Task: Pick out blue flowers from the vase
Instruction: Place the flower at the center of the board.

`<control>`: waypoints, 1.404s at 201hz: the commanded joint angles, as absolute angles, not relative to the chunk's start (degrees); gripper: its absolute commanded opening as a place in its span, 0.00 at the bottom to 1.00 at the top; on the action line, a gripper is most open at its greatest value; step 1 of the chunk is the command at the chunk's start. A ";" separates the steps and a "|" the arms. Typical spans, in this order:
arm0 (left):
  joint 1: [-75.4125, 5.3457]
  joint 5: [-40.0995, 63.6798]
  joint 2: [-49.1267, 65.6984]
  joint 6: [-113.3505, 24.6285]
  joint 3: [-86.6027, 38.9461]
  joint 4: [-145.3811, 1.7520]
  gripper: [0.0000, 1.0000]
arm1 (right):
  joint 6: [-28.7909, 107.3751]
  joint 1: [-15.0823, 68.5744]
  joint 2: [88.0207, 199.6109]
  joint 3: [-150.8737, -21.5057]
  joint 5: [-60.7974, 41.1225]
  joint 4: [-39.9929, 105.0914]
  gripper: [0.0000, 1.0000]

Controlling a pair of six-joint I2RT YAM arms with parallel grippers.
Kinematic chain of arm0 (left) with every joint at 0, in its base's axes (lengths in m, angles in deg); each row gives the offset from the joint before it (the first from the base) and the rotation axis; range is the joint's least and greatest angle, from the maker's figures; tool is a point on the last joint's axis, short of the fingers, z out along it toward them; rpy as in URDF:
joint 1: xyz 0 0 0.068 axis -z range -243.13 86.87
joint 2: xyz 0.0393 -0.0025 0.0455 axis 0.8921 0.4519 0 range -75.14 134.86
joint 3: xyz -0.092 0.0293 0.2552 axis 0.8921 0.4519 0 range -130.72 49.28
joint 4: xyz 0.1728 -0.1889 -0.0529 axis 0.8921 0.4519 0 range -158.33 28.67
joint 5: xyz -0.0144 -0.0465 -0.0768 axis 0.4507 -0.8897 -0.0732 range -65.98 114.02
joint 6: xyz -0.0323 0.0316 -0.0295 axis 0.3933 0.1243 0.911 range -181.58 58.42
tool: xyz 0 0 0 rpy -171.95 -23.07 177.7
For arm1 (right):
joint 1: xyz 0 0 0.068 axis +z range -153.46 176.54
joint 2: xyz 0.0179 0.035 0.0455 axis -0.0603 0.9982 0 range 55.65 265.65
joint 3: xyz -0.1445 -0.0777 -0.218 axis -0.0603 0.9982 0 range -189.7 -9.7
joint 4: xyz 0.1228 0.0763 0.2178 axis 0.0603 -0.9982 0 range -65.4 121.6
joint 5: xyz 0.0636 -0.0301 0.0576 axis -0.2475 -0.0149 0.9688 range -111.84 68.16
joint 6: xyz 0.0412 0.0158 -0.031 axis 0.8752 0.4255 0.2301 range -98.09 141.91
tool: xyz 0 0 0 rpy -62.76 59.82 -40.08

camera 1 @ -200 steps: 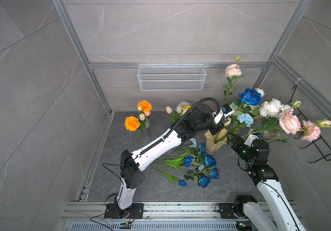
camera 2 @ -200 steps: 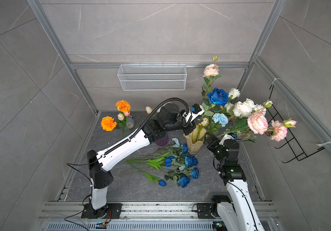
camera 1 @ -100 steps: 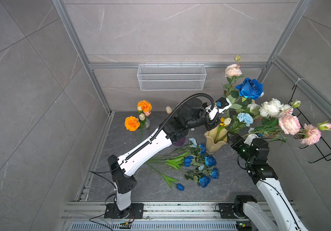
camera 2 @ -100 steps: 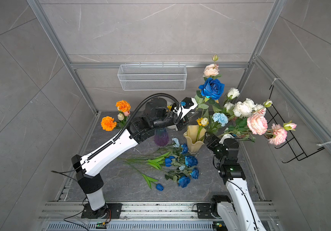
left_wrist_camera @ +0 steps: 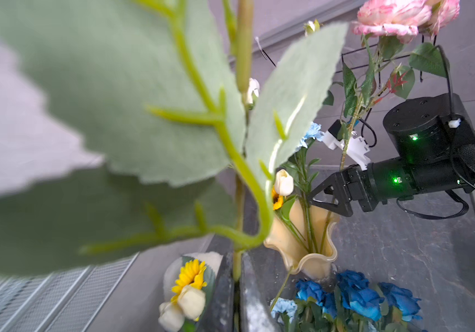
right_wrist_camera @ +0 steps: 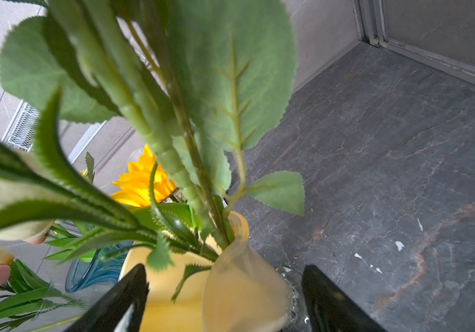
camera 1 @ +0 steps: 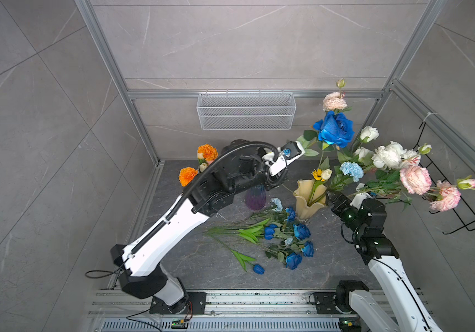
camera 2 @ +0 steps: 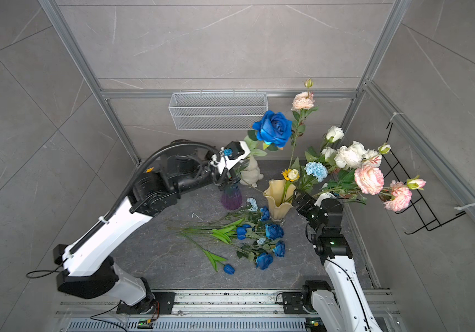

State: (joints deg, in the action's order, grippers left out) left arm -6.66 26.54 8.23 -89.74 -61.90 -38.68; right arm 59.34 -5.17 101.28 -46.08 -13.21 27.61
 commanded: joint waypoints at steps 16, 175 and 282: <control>-7.06 30.01 -7.37 -91.35 -48.76 -53.48 0.00 | 58.12 -5.06 102.09 -47.85 -13.05 28.51 0.86; -7.02 37.91 -13.65 -91.00 -44.28 -18.56 0.00 | 57.01 -5.03 103.20 -48.72 -12.98 27.72 0.86; -7.04 46.79 -3.59 -100.48 -17.57 -33.36 0.00 | 58.37 -5.04 103.51 -48.26 -12.27 28.66 0.85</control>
State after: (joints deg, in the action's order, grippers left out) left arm -6.88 45.17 -4.88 -97.70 -21.03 -23.60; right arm 58.27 -5.17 103.18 -46.82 -12.97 27.81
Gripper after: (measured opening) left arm 0.058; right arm 0.855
